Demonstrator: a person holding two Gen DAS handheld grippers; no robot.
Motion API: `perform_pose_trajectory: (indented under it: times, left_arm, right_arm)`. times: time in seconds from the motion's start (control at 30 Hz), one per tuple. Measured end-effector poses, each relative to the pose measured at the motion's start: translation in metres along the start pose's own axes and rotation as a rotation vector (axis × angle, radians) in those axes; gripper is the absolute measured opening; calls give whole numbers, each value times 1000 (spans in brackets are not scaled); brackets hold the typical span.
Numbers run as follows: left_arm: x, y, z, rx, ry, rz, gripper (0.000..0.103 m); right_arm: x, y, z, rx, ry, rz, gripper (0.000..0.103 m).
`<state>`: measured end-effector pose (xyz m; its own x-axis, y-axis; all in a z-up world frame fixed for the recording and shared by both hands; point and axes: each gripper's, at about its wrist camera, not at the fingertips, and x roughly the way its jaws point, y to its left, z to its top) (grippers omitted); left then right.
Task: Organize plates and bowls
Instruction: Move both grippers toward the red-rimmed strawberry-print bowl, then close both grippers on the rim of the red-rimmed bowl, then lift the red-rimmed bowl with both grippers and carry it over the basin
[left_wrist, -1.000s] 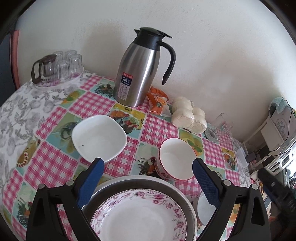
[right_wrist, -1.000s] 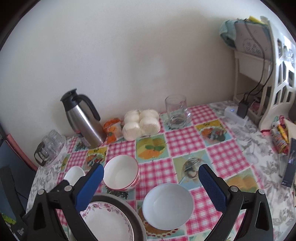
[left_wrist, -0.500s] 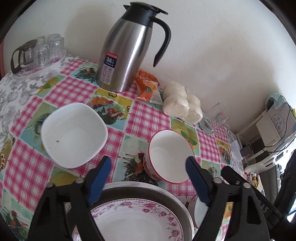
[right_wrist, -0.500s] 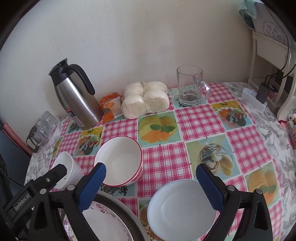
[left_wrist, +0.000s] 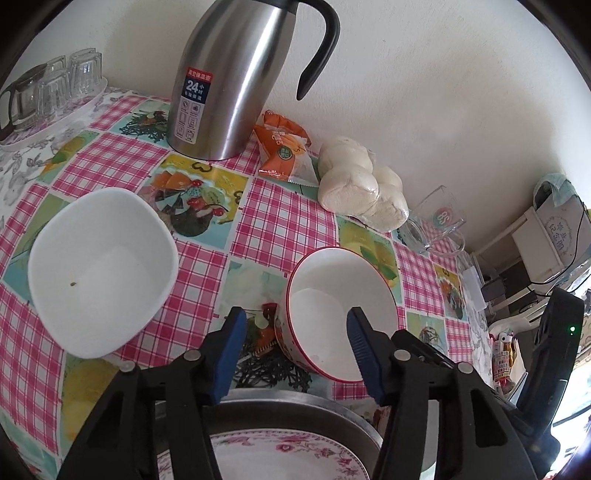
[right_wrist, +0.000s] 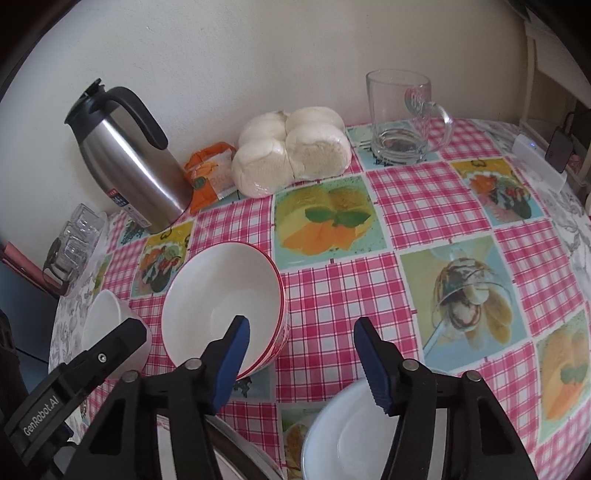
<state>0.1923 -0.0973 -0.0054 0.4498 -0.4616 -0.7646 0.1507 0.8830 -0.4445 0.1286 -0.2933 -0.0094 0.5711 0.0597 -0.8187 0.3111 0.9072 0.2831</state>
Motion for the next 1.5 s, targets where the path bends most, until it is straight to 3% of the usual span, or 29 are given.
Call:
perform_pose_trajectory:
  times: [0.13,0.33,0.47,0.63,0.77,0.83,1.03,1.5]
  left_arm:
    - [13,0,-1,-4,26,-13,50]
    - [29,-3,-2,9,64,-13,26]
    - [33,-2,0,15,76,-1,20]
    - [37,2,0,7,95,-15,20]
    - [41,3,0,4,111,-24,20]
    - [41,3,-1,12,108,-22,20]
    - [39,4,-1,0,100,-44,20]
    - [-14,-32,-6,82,23,-93,20]
  right_arm:
    - [13,1,3,-2,25,-6,53]
    - [27,6,12,-23,57,-23,39]
    - [37,9,13,-34,73,-23,33]
    - [47,16,14,-56,101,-25,25]
    - [58,16,11,-34,133,-2,24]
    - [60,17,9,-29,131,30,17]
    - [56,19,7,-27,107,31,17]
    - [-15,6,5,31,-17,54,17]
